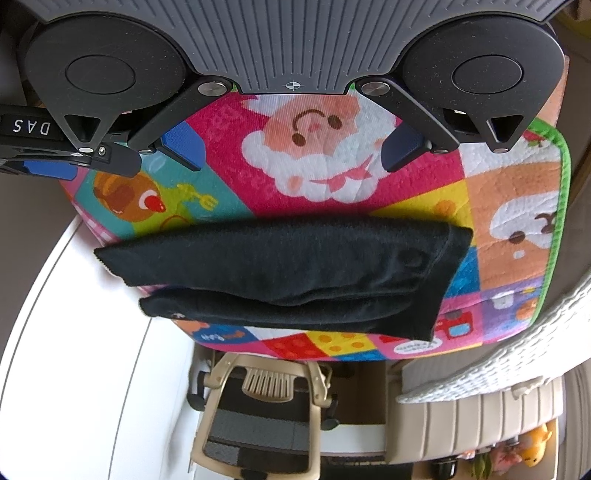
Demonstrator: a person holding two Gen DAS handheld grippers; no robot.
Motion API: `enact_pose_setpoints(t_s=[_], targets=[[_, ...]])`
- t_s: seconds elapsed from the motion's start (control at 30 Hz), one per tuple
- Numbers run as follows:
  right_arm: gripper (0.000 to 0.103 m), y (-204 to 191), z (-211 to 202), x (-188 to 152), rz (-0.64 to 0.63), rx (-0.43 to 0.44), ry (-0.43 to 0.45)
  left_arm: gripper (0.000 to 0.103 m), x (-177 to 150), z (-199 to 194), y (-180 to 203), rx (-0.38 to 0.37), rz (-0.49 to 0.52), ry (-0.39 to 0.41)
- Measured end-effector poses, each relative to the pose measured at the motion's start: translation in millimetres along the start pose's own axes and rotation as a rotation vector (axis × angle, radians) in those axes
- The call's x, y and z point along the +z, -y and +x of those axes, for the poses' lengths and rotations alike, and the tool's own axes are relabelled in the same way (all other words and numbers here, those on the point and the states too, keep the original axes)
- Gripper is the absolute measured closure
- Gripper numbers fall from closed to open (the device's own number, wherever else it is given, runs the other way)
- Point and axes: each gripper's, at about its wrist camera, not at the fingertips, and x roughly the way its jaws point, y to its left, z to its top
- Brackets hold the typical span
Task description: Fold clothes
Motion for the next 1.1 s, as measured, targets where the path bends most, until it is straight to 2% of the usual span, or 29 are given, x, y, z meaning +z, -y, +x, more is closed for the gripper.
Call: enact_pose_setpoints(t_s=[0.4,0.6,0.87,1.1], targets=[[0.0,7,29,4,0.019,0.002,-0.071,0.0,6,27,-5,-0.035,-0.013,-0.058],[0.0,6,50,17,-0.004,-0.013,-0.084,0.0,18,51,-14,-0.039,-0.024,-0.079],[0.0,12,86,48,0.046,-0.033,-0.052,0.0,47,84,-29,-0.019,-0.006,-0.075],[0.0,14,119,73,0.05,-0.064,-0.003,0.0,78,115,-43,-0.034,-0.014,-0.046]])
